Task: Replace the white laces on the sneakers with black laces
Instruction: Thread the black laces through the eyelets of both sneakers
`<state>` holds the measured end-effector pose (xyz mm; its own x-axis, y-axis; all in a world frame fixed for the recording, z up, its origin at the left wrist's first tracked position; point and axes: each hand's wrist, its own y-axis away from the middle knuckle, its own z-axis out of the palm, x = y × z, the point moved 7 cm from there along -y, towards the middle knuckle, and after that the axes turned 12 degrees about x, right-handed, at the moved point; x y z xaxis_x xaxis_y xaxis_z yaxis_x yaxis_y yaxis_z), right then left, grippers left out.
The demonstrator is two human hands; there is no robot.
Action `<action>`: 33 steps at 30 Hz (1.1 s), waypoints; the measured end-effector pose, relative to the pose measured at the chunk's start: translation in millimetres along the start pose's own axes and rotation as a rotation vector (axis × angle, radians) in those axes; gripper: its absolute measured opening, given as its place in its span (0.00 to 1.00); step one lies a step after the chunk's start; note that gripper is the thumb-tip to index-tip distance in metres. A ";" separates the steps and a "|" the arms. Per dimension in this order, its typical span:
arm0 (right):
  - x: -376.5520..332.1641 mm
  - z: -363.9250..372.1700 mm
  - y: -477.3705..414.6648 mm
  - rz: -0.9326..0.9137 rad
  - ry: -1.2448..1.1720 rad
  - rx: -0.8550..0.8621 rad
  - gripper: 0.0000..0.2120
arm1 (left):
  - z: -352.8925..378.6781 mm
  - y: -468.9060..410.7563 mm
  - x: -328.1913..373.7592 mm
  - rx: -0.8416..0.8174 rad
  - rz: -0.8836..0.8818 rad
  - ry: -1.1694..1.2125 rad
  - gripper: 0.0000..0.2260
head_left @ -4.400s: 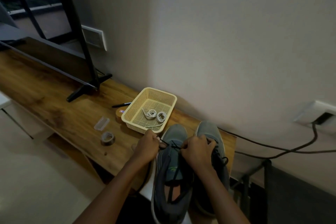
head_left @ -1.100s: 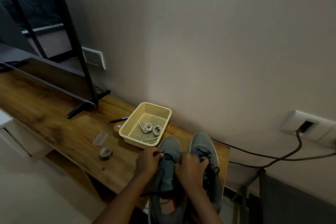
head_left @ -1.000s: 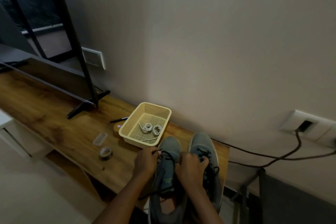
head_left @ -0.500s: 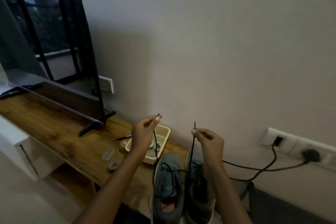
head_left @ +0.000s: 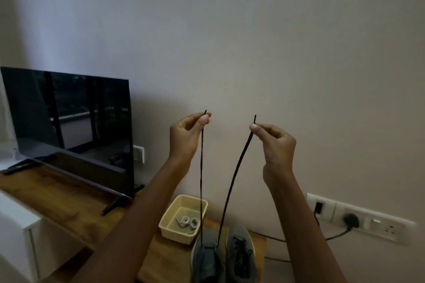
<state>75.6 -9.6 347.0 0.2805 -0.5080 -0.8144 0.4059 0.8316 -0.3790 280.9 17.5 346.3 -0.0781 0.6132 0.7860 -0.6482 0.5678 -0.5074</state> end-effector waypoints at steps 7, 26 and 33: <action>-14.1 -1.9 -1.1 -0.007 -0.009 -0.001 0.05 | 2.3 2.1 5.2 -0.006 -0.005 0.002 0.09; 204.0 -35.5 -26.2 0.172 0.234 -0.011 0.06 | -40.4 20.0 -239.9 0.185 -0.346 -0.194 0.06; 319.9 -60.7 0.7 0.333 0.438 -0.089 0.04 | -90.2 69.3 -342.5 0.221 -0.391 -0.590 0.06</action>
<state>112.8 -157.9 59.5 -0.0140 -0.0899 -0.9959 0.2770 0.9566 -0.0902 331.0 -103.7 10.1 -0.1639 -0.0435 0.9855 -0.8448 0.5220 -0.1175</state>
